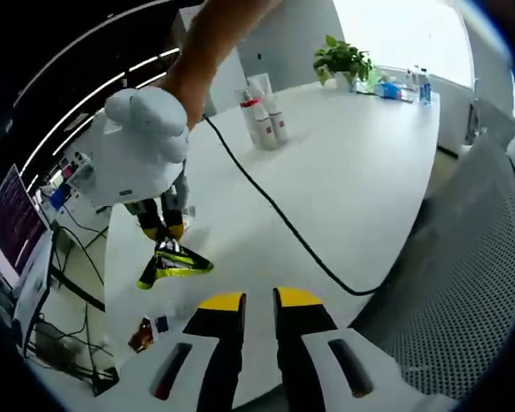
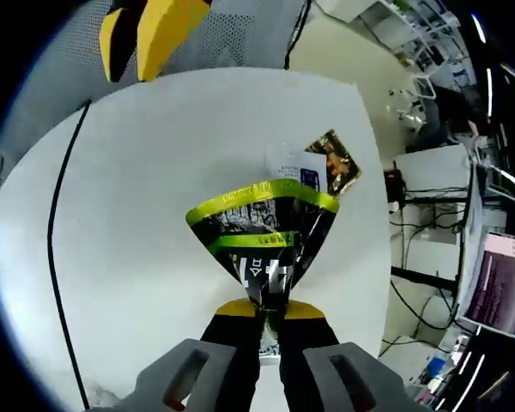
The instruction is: Arrange the skincare products in the storage area until every visible bottle or jar stands upright without overlapping.
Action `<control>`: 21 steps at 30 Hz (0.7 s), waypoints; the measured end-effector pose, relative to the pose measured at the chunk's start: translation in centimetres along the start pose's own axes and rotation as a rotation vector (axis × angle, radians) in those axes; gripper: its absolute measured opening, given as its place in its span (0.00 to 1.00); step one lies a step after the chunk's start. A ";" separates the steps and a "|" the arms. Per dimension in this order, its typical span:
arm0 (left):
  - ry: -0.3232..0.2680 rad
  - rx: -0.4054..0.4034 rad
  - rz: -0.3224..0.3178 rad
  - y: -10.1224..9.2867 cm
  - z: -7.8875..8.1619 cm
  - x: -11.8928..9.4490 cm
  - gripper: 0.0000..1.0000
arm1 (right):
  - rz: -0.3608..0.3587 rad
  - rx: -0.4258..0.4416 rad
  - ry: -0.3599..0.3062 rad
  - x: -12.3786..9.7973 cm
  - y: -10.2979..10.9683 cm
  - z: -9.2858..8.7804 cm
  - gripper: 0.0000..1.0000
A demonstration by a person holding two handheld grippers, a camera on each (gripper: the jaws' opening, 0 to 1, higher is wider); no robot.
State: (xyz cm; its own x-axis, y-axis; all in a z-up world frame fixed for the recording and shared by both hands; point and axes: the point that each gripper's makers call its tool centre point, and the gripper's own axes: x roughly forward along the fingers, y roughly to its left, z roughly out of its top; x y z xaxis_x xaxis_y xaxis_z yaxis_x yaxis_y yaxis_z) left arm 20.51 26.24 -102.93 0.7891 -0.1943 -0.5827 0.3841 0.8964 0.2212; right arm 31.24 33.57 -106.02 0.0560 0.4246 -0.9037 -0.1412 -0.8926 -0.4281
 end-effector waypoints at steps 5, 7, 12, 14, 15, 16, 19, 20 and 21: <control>-0.196 -0.177 0.009 1.3 3.4 -1.5 0.17 | -0.095 0.124 0.028 -4.1 2.1 0.2 0.00; -0.225 -0.249 -0.012 1.3 3.8 -1.8 0.21 | -0.110 0.124 0.054 -5.4 3.5 0.3 0.00; -0.269 -0.311 -0.054 1.2 4.5 -2.2 0.29 | -0.114 0.108 0.144 -7.4 7.6 0.1 0.00; -0.253 -0.325 -0.082 0.7 4.4 -1.9 0.30 | -0.110 0.102 0.166 -7.8 9.0 0.4 0.00; -0.238 -0.336 -0.109 0.3 4.3 -1.7 0.31 | -0.116 0.087 0.172 -8.1 9.7 0.9 0.00; -0.243 -0.338 -0.116 0.1 4.4 -1.7 0.32 | -0.117 0.085 0.173 -8.4 10.1 1.3 0.00; -0.269 -0.384 -0.204 -1.0 5.1 -2.1 0.31 | -0.128 0.038 0.178 -9.4 11.0 3.1 0.00; -0.269 -0.401 -0.221 -1.2 5.2 -2.2 0.31 | -0.120 0.027 0.173 -9.5 11.4 3.6 0.00; -0.267 -0.405 -0.225 -1.1 5.2 -2.2 0.32 | -0.128 -0.006 0.177 -9.7 11.4 4.1 0.00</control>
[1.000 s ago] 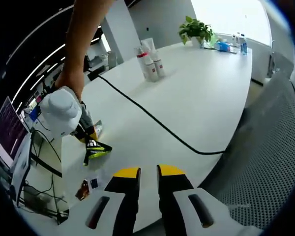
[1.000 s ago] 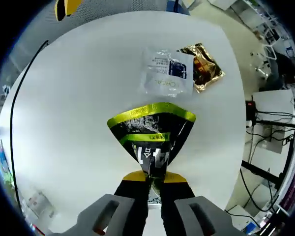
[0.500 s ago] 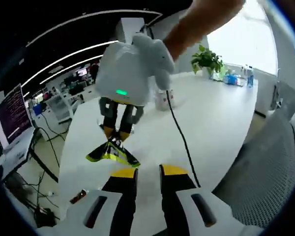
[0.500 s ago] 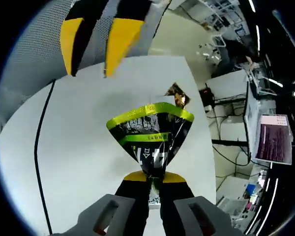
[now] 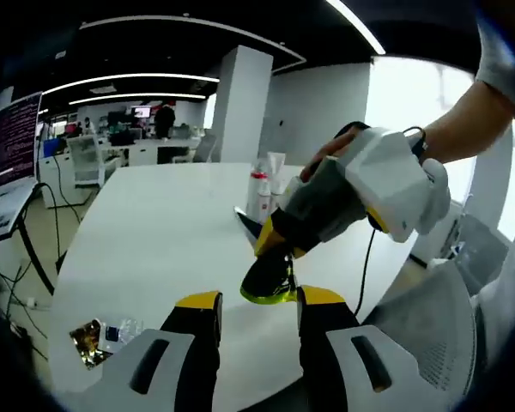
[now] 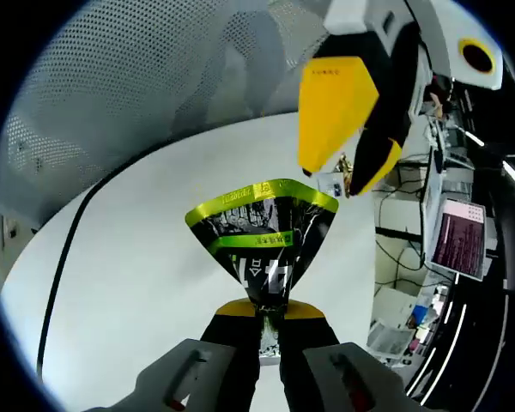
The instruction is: Arrange the skincare products in the storage area until every visible bottle or jar stands upright without overlapping.
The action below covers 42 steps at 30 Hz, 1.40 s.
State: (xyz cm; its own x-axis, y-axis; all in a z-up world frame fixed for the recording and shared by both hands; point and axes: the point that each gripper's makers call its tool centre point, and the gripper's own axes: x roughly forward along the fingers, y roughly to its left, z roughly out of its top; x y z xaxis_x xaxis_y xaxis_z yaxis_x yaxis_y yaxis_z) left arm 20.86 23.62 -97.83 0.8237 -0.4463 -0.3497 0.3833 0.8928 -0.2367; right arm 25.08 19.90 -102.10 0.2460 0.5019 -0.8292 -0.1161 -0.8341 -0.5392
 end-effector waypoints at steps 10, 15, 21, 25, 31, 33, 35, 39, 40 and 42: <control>0.031 -0.143 -0.248 -3.7 0.2 -0.6 0.39 | -0.104 -0.160 0.025 -3.3 -1.7 3.4 0.00; 0.070 -0.227 -0.343 -4.7 -0.3 -1.1 0.35 | -0.146 -0.215 0.018 -3.8 -2.4 5.0 0.00; 0.092 -0.212 -0.364 -5.3 -0.6 -1.4 0.28 | -0.173 -0.245 0.018 -4.1 -3.1 5.8 0.00; 0.082 -0.202 -0.355 -5.1 -0.3 -1.5 0.27 | -0.178 -0.230 0.028 -4.2 -3.4 5.5 0.00; 0.092 -0.193 -0.334 -4.5 -0.4 -1.6 0.23 | -0.201 -0.190 0.051 -3.6 -3.9 5.5 0.00; 0.089 -0.188 -0.327 -4.3 -0.3 -1.7 0.22 | -0.218 -0.176 0.058 -3.4 -4.1 5.4 0.01; 0.088 -0.187 -0.324 -4.2 -0.3 -1.6 0.21 | -0.223 -0.156 0.056 -3.4 -4.1 5.3 0.02; 0.082 -0.179 -0.312 -4.1 -0.3 -1.6 0.20 | -0.225 -0.116 0.039 -3.4 -3.9 5.2 0.04; 0.079 -0.179 -0.311 -4.1 -0.3 -1.6 0.19 | -0.236 -0.115 0.042 -3.4 -4.0 5.1 0.04; 0.075 -0.182 -0.309 -4.0 -0.1 -1.6 0.19 | -0.246 -0.097 0.046 -3.3 -3.9 5.1 0.06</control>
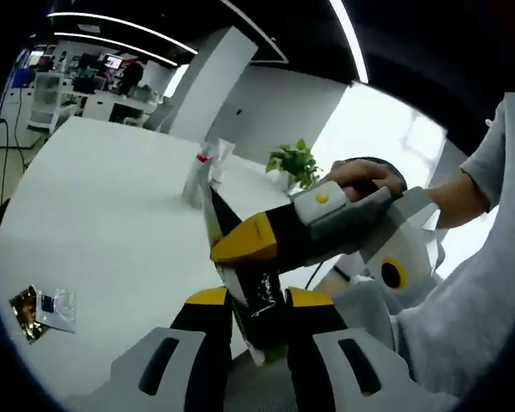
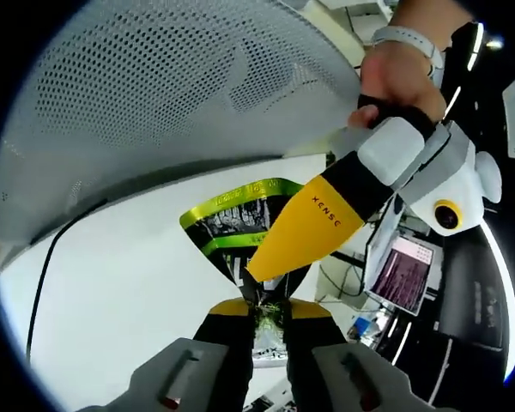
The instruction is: Arrange the skincare products in the storage area until every visible bottle or jar stands upright without overlapping.
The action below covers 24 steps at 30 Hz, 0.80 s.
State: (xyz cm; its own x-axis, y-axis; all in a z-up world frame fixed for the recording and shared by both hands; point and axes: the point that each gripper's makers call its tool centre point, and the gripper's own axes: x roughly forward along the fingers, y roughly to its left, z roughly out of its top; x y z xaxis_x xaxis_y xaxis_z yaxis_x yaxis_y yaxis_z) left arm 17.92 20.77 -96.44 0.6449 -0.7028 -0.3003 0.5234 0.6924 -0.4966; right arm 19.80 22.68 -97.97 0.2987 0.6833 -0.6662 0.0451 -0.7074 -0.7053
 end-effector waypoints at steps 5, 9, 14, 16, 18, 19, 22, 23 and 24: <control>-0.011 -0.004 0.003 0.1 0.2 -0.2 0.17 | -0.018 0.083 0.013 0.0 0.2 -0.2 0.18; -0.019 -0.019 0.006 0.2 0.4 -0.3 0.15 | -0.023 0.116 0.021 -0.1 0.4 -0.3 0.24; -0.027 -0.020 0.013 0.4 0.6 -0.4 0.12 | -0.032 0.171 0.028 -0.3 0.7 -0.2 0.31; -0.030 -0.021 0.017 0.5 0.7 -0.5 0.11 | -0.034 0.180 0.030 -0.3 0.7 -0.2 0.33; -0.041 -0.023 0.025 0.7 0.9 -0.6 0.10 | -0.038 0.187 0.036 -0.4 0.7 -0.3 0.35; -0.053 -0.036 0.042 1.1 1.1 -0.8 0.10 | -0.043 0.189 0.047 -0.4 0.6 -0.5 0.38; -0.079 -0.058 0.053 1.7 1.6 -1.1 0.08 | -0.059 0.193 0.061 -0.9 0.5 -1.1 0.39; -0.086 -0.062 0.056 1.8 1.8 -1.2 0.08 | -0.060 0.194 0.063 -1.0 0.5 -1.2 0.40; -0.091 -0.065 0.057 1.8 1.9 -1.2 0.08 | -0.064 0.209 0.067 -1.3 0.6 -1.4 0.41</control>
State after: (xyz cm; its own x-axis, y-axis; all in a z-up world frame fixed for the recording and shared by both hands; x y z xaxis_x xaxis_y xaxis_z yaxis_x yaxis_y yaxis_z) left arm 19.09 23.17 -95.45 0.7224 -0.6425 -0.2556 0.4487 0.7168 -0.5337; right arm 20.82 21.16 -97.19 0.3646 0.7073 -0.6057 -0.1302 -0.6053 -0.7853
